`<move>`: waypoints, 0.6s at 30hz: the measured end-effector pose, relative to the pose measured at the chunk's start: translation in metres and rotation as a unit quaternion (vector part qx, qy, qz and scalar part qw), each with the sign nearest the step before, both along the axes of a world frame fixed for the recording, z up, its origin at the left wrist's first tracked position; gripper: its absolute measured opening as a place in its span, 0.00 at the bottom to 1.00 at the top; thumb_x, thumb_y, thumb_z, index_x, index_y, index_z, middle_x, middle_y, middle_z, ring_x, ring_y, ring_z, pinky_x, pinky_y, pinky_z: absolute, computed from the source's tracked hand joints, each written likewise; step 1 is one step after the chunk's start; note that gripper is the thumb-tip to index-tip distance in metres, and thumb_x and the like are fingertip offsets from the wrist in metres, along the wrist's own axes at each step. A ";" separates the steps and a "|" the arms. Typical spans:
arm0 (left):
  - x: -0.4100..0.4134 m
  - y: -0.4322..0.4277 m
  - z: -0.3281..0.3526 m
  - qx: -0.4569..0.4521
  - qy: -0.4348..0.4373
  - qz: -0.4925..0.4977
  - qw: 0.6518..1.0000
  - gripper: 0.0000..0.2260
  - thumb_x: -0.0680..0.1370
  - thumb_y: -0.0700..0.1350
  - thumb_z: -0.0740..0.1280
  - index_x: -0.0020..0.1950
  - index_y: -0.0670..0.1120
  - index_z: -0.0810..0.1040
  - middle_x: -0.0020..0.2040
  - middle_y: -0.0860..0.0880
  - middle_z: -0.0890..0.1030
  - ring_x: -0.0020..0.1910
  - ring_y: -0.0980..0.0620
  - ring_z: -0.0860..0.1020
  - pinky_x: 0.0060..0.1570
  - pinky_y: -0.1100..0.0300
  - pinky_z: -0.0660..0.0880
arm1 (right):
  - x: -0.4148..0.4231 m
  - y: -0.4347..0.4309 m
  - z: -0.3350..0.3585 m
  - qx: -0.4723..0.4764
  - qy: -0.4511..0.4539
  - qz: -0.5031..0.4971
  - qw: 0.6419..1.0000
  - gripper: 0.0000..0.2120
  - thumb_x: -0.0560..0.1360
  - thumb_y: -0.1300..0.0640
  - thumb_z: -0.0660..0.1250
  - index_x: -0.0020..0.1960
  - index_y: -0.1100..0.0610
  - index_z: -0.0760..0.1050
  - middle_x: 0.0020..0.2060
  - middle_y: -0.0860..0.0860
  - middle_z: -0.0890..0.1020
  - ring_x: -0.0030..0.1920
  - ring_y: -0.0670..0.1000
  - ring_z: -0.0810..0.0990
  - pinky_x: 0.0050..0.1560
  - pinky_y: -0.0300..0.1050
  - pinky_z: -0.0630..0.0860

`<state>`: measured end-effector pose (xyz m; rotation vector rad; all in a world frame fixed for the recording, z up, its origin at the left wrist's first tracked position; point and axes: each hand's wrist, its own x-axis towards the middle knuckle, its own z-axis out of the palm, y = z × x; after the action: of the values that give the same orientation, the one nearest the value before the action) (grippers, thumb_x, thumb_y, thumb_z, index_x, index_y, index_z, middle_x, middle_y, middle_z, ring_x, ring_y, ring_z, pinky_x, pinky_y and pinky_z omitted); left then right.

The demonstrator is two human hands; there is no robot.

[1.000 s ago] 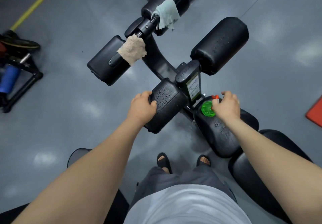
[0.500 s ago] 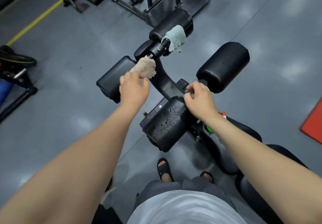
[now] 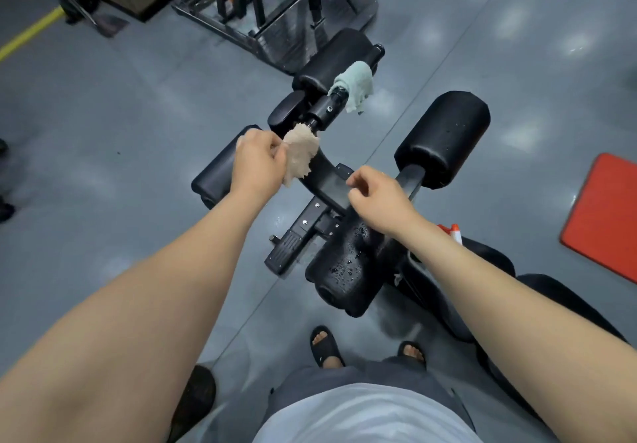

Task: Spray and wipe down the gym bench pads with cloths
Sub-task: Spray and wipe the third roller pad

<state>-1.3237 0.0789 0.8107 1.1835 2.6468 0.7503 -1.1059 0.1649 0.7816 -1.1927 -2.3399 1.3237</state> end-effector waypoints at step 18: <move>0.032 -0.055 -0.002 0.029 -0.220 -0.159 0.962 0.04 0.81 0.49 0.67 0.51 0.52 0.81 0.45 0.55 0.83 0.43 0.58 0.79 0.48 0.67 0.76 | 0.010 -0.037 0.013 -0.151 0.092 -0.017 0.984 0.10 0.80 0.54 0.65 0.41 0.51 0.69 0.32 0.46 0.78 0.32 0.46 0.75 0.35 0.40 0.72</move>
<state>-1.2920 0.0236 0.8087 1.2417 2.0301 0.9079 -1.0961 0.1283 0.7948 -1.1232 -2.0346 1.7428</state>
